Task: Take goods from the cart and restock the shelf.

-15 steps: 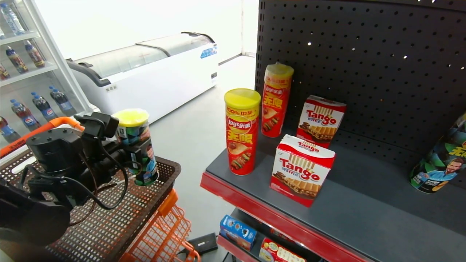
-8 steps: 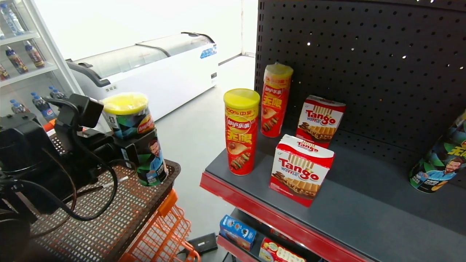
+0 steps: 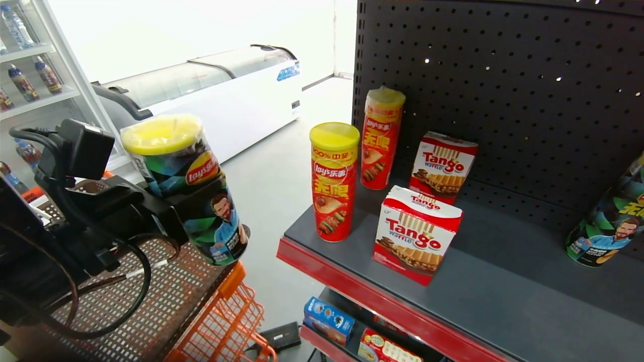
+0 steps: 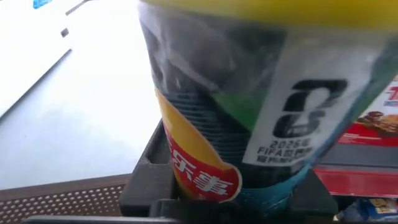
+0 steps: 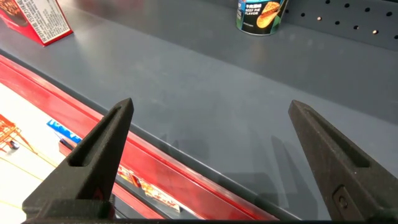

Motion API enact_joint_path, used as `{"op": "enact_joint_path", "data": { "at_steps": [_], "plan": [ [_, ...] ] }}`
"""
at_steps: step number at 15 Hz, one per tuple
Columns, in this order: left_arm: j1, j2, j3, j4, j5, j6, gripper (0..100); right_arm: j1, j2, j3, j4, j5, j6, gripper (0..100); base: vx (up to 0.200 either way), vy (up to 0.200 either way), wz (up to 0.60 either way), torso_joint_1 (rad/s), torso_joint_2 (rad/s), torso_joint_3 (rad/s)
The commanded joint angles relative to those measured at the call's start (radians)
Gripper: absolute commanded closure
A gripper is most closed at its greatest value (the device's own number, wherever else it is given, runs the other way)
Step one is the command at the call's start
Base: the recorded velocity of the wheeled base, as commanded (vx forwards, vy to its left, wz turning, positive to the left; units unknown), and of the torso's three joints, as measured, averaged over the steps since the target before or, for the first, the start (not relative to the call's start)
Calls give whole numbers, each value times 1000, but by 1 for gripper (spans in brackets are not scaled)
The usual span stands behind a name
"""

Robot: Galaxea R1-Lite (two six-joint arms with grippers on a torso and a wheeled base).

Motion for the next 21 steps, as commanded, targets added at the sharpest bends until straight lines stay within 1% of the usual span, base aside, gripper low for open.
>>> {"op": "enact_joint_path", "data": {
  "at_steps": [1, 3, 6, 7, 8, 9, 10, 11, 12, 13, 14, 15, 18, 19, 20, 21],
  "plan": [
    [-45, -14, 2, 1, -5, 1, 100, 0, 0, 0, -1, 0, 0, 0, 0, 0, 0, 0, 0, 0],
    [-97, -10, 5, 1, -5, 0, 100, 0, 0, 0, -1, 0, 0, 0, 0, 0, 0, 0, 0, 0],
    [-151, -5, 5, 1, -9, 1, 100, 0, 0, 0, -1, 0, 0, 0, 0, 0, 0, 0, 0, 0],
    [-171, -7, 5, 2, -28, 0, 100, 0, 0, 0, -1, 0, 0, 0, 0, 0, 0, 0, 0, 0],
    [-180, -13, 12, 18, -63, 1, 100, 0, 0, 0, -1, 0, 0, 0, 0, 0, 0, 0, 0, 0],
    [-188, -37, 8, 54, -91, 1, 100, 0, 0, 0, -1, 0, 0, 0, 0, 0, 0, 0, 0, 0],
    [-211, -71, 3, 102, -106, 3, 100, 0, 0, 0, -1, 0, 0, 0, 0, 0, 0, 0, 0, 0],
    [-226, -87, 3, 133, -109, 3, 100, 0, 0, 0, -1, 0, 0, 0, 0, 0, 0, 0, 0, 0],
    [-271, -143, 2, 237, -118, 3, 100, 0, 0, 0, -1, 0, -2, 0, 0, 0, 0, 0, 0, 0],
    [-297, -165, -4, 285, -120, 4, 100, 0, 0, 0, -1, 0, -2, 0, 0, 0, 0, 0, 0, 0],
    [-317, -172, -15, 306, -121, 9, 100, 0, 0, 0, -1, 0, -2, 0, 0, 0, 0, 0, 0, 0],
    [-324, -172, -20, 306, -121, 10, 100, 0, 0, 0, -1, 0, -2, 0, 0, 0, 0, 0, 0, 0],
    [-376, -172, -26, 308, -129, 12, 100, 0, 0, 0, -1, 0, -2, 0, 0, 0, 0, 0, 0, 0],
    [-386, -172, -24, 308, -132, 13, 100, 0, 0, 0, -1, 0, 0, 0, 0, 0, 0, 0, 0, 0],
    [-393, -172, -21, 308, -140, 33, 100, 0, 0, 0, -1, 0, -2, 0, 0, 0, 0, 0, 0, 0],
    [-393, -172, -21, 309, -155, 46, 100, 0, 0, 0, -1, 0, -2, 0, 0, 0, 0, 0, 0, 0]
  ]
}}
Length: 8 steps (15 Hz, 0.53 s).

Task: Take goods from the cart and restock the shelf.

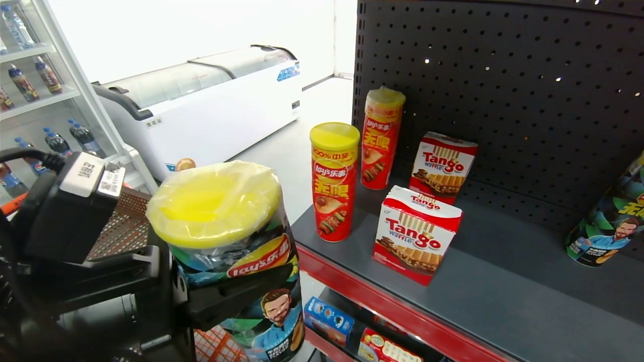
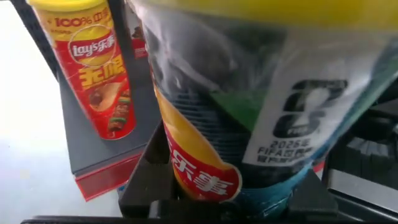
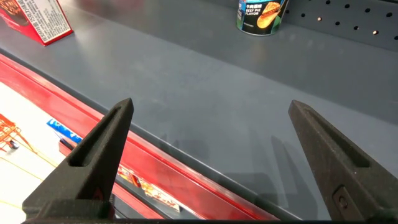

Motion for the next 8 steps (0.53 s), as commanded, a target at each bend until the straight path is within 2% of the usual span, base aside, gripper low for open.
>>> {"op": "enact_joint_path", "data": {
  "at_steps": [1, 4, 8],
  "plan": [
    [-5, -2, 3, 0, -16, 5, 100, 0, 0, 0, 0, 0, -1, 0, 0, 0, 0, 0, 0, 0],
    [-14, -20, 17, 2, -56, 5, 100, 0, 0, 0, 0, 0, -1, 0, 0, 0, 0, 0, 0, 0],
    [-19, -36, 32, 31, -65, 11, 100, 0, 0, 0, 0, 0, -1, 0, 0, 0, 0, 0, 0, 0]
  ]
}}
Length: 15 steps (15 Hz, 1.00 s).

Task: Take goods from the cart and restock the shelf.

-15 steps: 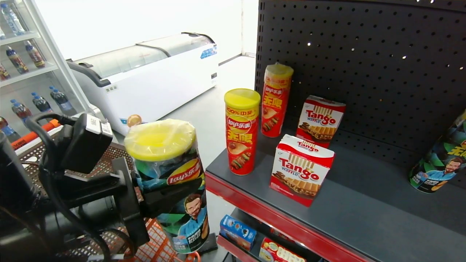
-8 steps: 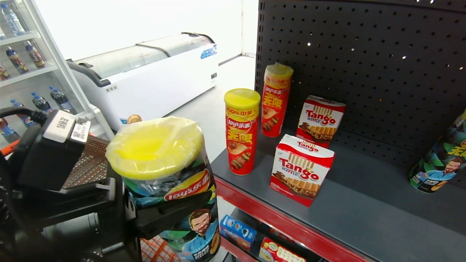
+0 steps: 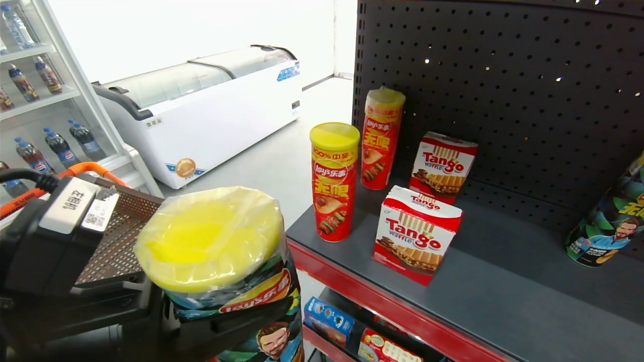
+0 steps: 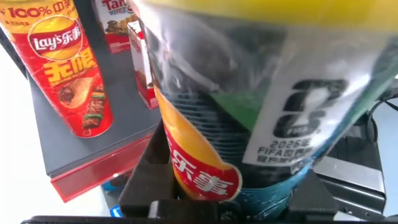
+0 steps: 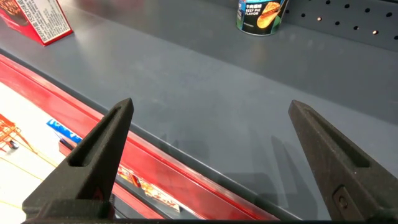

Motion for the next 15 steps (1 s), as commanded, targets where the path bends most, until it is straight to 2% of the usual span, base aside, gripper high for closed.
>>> {"op": "enact_joint_path", "data": {
  "at_steps": [1, 2, 15],
  "plan": [
    [-2, -7, 3, 1, -5, 0, 100, 0, 0, 0, 0, 0, 0, 0, 0, 0, 0, 0, 0, 0],
    [-2, -9, 3, 1, -18, 0, 100, 0, 0, 0, 0, 0, 0, 0, 0, 0, 0, 0, 0, 0],
    [9, -16, 11, 2, -18, 0, 100, 0, 0, 0, 0, 0, 0, 0, 0, 0, -600, 4, 3, 1]
  ]
}}
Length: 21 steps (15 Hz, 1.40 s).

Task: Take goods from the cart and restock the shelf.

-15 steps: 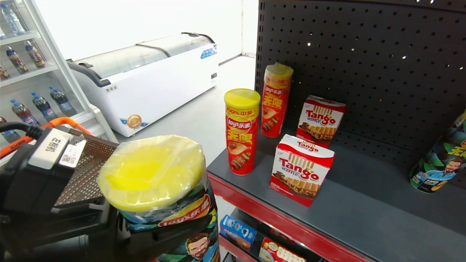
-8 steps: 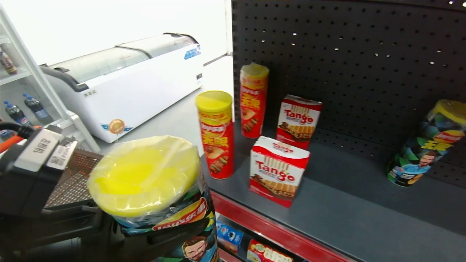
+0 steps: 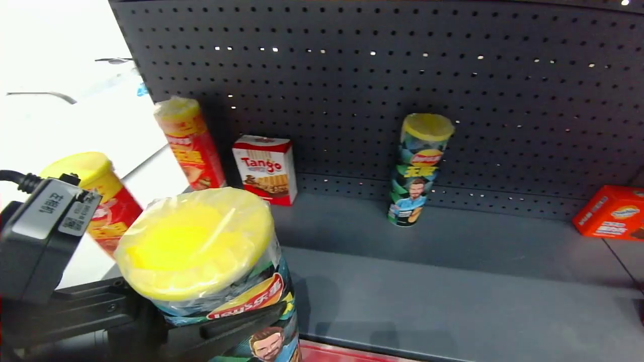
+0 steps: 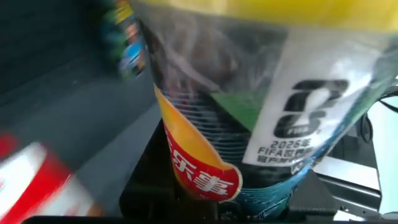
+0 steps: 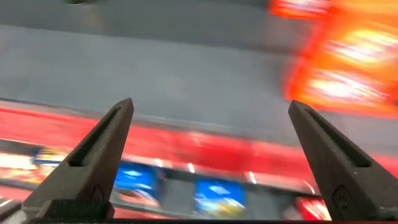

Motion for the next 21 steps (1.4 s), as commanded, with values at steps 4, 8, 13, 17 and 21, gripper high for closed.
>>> {"op": "enact_joint_path", "data": {
  "at_steps": [4, 8, 13, 17, 21],
  "plan": [
    [6, -12, 40, 0, 5, 0, 100, 0, 0, 0, 0, 0, 0, 0, 0, 0, -150, 2, 1, -1],
    [35, -30, 60, -2, 9, 0, 100, 0, 0, 0, 0, 2, 0, 0, 0, 0, 0, 0, 0, 0],
    [42, -44, 75, -2, 11, 0, 100, 0, 0, 0, 0, 0, 0, 0, 0, 0, 0, 0, 0, 0],
    [43, -56, 94, -2, 11, -2, 100, 0, 0, 0, 0, 0, 0, 0, 0, 0, 0, 0, 0, 0],
    [42, -56, 90, -2, 11, 0, 100, -3, 6, 0, 1, -15, -6, 0, 0, 0, 0, 0, 0, 0]
  ]
}}
